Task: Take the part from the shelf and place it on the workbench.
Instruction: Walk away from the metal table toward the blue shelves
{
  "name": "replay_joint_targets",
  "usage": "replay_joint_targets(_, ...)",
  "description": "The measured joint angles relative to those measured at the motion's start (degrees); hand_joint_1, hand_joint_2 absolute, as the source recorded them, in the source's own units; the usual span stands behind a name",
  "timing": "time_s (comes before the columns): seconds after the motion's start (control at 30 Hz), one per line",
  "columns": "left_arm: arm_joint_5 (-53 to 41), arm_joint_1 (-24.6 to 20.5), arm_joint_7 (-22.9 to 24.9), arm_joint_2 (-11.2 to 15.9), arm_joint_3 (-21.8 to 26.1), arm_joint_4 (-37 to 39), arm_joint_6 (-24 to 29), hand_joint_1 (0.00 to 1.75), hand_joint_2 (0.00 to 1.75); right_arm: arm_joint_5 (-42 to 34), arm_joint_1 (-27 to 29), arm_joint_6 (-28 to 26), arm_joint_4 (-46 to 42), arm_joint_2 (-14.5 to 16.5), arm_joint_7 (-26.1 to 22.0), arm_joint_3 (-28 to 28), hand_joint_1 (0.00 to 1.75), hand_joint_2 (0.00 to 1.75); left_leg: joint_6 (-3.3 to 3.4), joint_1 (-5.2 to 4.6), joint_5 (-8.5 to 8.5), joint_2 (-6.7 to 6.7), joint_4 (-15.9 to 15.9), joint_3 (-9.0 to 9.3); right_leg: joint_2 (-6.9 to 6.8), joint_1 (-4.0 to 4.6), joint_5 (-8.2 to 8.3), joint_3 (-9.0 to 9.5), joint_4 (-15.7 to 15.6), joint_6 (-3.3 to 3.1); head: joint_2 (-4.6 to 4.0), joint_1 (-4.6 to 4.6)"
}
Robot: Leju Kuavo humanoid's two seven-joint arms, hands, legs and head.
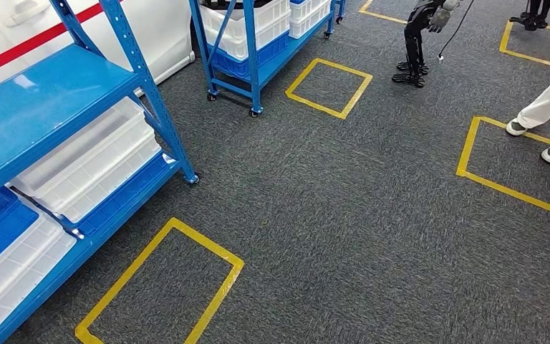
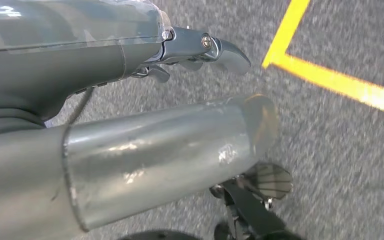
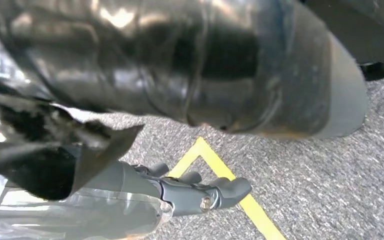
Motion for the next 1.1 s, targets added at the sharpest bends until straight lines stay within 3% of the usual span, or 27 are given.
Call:
replay_joint_targets(0.07, 0.08, 0.04, 0.09, -0.01, 0.02, 0.00, -0.17, 0.00, 0.00, 0.20, 0.08, 0.19, 0.00, 0.00, 0.06, 0.00, 0.00, 0.00, 0.27, -0.21, -2.23, 0.15, 5.97, -2.48, -0.45, 0.61, 0.14, -0.44, 0.15, -0.29, 0.00, 0.00)
replay_joint_targets(0.1, 0.13, 0.10, 0.14, 0.01, 0.05, 0.00, -0.28, 0.00, 0.00, 0.26, 0.12, 0.24, 0.00, 0.00, 0.13, 0.00, 0.00, 0.00, 0.58, -0.42, -1.76, 0.16, 6.03, -2.23, -0.61, 0.89, 0.18, -0.58, 0.25, -0.38, 0.00, 0.00)
replay_joint_targets(0.13, 0.19, 0.15, 0.18, 0.03, 0.10, 0.00, -0.40, 0.00, 0.00, 0.29, 0.15, 0.29, 0.01, 0.00, 0.23, 0.00, 0.00, 0.00, 1.04, -0.74, -0.30, 0.21, 3.68, -0.74, -0.74, 1.12, 0.18, -0.62, 0.35, -0.44, 0.00, 0.00)
replay_joint_targets(0.17, 0.27, 0.17, 0.20, 0.07, 0.15, 0.00, -0.51, 0.00, 0.00, 0.32, 0.16, 0.33, 0.01, 0.01, 0.34, 0.00, 0.00, 0.00, 1.65, -1.16, 1.64, 0.36, -0.37, 1.64, -0.87, 1.29, 0.16, -0.58, 0.42, -0.48, 0.00, 0.00)
replay_joint_targets(0.23, 0.48, 0.01, 0.18, 0.24, 0.24, 0.00, -0.74, 0.00, 0.00, 0.38, 0.14, 0.33, 0.04, 0.09, 0.50, 0.00, 0.00, 0.00, 2.77, -1.98, 3.97, 1.10, -7.90, 5.69, -1.17, 1.58, 0.16, -0.53, 0.57, -0.41, 0.00, 0.01)
replay_joint_targets(0.3, 0.62, -0.13, 0.13, 0.36, 0.27, 0.00, -0.90, 0.00, 0.00, 0.45, 0.13, 0.31, 0.06, 0.13, 0.61, 0.00, 0.00, 0.00, 3.19, -2.37, 4.22, 1.53, -10.46, 6.71, -1.48, 1.63, 0.27, -0.64, 0.64, -0.10, 0.00, 0.01)
replay_joint_targets(0.4, 0.87, 0.08, 0.05, 0.33, 0.34, 0.00, -1.05, 0.00, 0.00, 0.67, 0.10, -0.13, 0.06, 0.01, 0.69, 0.00, 0.00, 0.00, 3.52, -1.97, 5.10, 1.29, -11.39, 6.95, -1.28, 1.50, 0.01, -0.80, 1.04, 0.75, 0.00, 0.01)
replay_joint_targets(0.47, 1.01, 0.06, -0.04, 0.31, 0.37, 0.00, -1.14, 0.00, 0.00, 0.79, 0.11, -0.60, 0.05, -0.10, 0.68, -0.01, 0.00, 0.00, 3.81, -1.56, 5.80, 1.24, -12.05, 7.07, -0.41, 1.19, -2.63, -2.39, 4.67, 1.63, 0.00, 0.02)
replay_joint_targets(0.53, 1.04, 0.02, -0.10, 0.32, 0.38, 0.00, -1.19, 0.00, 0.00, 0.74, 0.13, -0.88, 0.05, -0.20, 0.67, -0.03, 0.00, 0.00, 3.93, -1.50, 6.01, 1.21, -12.05, 6.72, 0.06, 0.52, -6.50, -5.63, 11.77, 2.49, 0.00, 0.02)
replay_joint_targets(0.57, 1.05, 0.06, -0.11, 0.33, 0.39, 0.00, -1.24, 0.00, 0.00, 0.68, 0.14, -1.00, 0.05, -0.26, 0.66, -0.05, 0.00, 0.00, 3.87, -1.46, 6.03, 1.20, -11.97, 6.59, 0.08, 0.14, -7.48, -6.95, 14.66, 2.87, 0.00, 0.01)
replay_joint_targets(0.6, 1.05, 0.10, -0.12, 0.32, 0.40, 0.00, -1.33, 0.00, 0.00, 0.62, 0.15, -1.13, 0.04, -0.34, 0.66, -0.07, 0.00, 0.00, 3.78, -1.37, 6.01, 1.17, -11.84, 6.50, 0.07, -0.21, -7.33, -7.42, 15.77, 3.21, 0.00, 0.01)
replay_joint_targets(0.63, 1.09, 0.13, -0.16, 0.31, 0.41, 0.00, -1.45, 0.00, 0.00, 0.58, 0.17, -1.24, 0.04, -0.43, 0.66, -0.09, 0.00, 0.00, 3.60, -1.22, 5.92, 1.11, -11.63, 6.46, 0.06, -0.53, -6.04, -6.80, 14.65, 3.55, 0.00, 0.01)
replay_joint_targets(0.7, 1.20, 0.12, -0.38, 0.27, 0.43, 0.00, -1.68, 0.00, 0.00, 0.56, 0.20, -1.38, 0.05, -0.60, 0.66, -0.13, 0.00, 0.00, 2.99, -0.84, 5.55, 0.93, -11.10, 6.41, 0.19, -1.05, -2.37, -3.22, 7.73, 4.07, 0.00, 0.02)
replay_joint_targets(0.73, 1.29, 0.08, -0.52, 0.25, 0.43, 0.00, -1.75, 0.00, 0.00, 0.56, 0.20, -1.40, 0.05, -0.65, 0.66, -0.15, 0.00, 0.00, 2.57, -0.77, 5.37, 0.85, -10.79, 6.30, 0.39, -1.12, -1.27, -1.65, 4.57, 4.11, 0.00, 0.02)
replay_joint_targets(0.8, 1.52, -0.04, -0.74, 0.24, 0.44, 0.00, -1.79, 0.00, 0.00, 0.56, 0.20, -1.41, 0.07, -0.68, 0.61, -0.20, 0.00, 0.00, 1.68, -0.87, 5.20, 0.66, -10.38, 5.93, 0.69, -0.98, -0.87, -0.56, 1.81, 3.30, 0.00, -0.01)
replay_joint_targets(0.93, 2.00, -0.08, -1.19, 0.24, 0.45, 0.00, -1.96, 0.00, 0.00, 0.55, 0.26, -1.37, 0.05, -0.74, 0.59, -0.40, 0.00, 0.00, 0.53, -0.65, 4.24, 0.51, -9.05, 5.19, 0.45, -0.69, -0.55, -0.82, 1.35, 1.16, 0.00, -0.02)
replay_joint_targets(0.97, 2.13, -0.07, -1.39, 0.20, 0.46, 0.00, -2.04, 0.00, 0.00, 0.55, 0.26, -1.35, 0.04, -0.78, 0.59, -0.48, 0.00, 0.00, 0.39, -0.58, 2.87, 0.53, -6.89, 4.18, 0.34, -0.67, -0.52, -0.81, 1.21, 0.71, 0.00, -0.02)
replay_joint_targets(1.07, 2.29, 0.02, -1.78, 0.09, 0.46, 0.00, -2.25, 0.00, 0.00, 0.52, 0.30, -1.34, 0.02, -0.95, 0.59, -0.63, 0.00, 0.00, 0.35, -0.56, -2.42, 0.56, 4.73, -1.41, 0.10, -0.15, -0.72, -0.85, 1.17, -0.06, 0.00, -0.02)
replay_joint_targets(1.1, 2.33, 0.12, -1.83, 0.09, 0.46, 0.00, -2.30, 0.00, 0.00, 0.50, 0.32, -1.33, 0.02, -1.01, 0.59, -0.67, 0.00, 0.00, 0.49, -0.59, -2.96, 0.56, 7.26, -2.68, 0.06, 0.09, -0.80, -0.78, 1.18, -0.19, 0.00, -0.02)
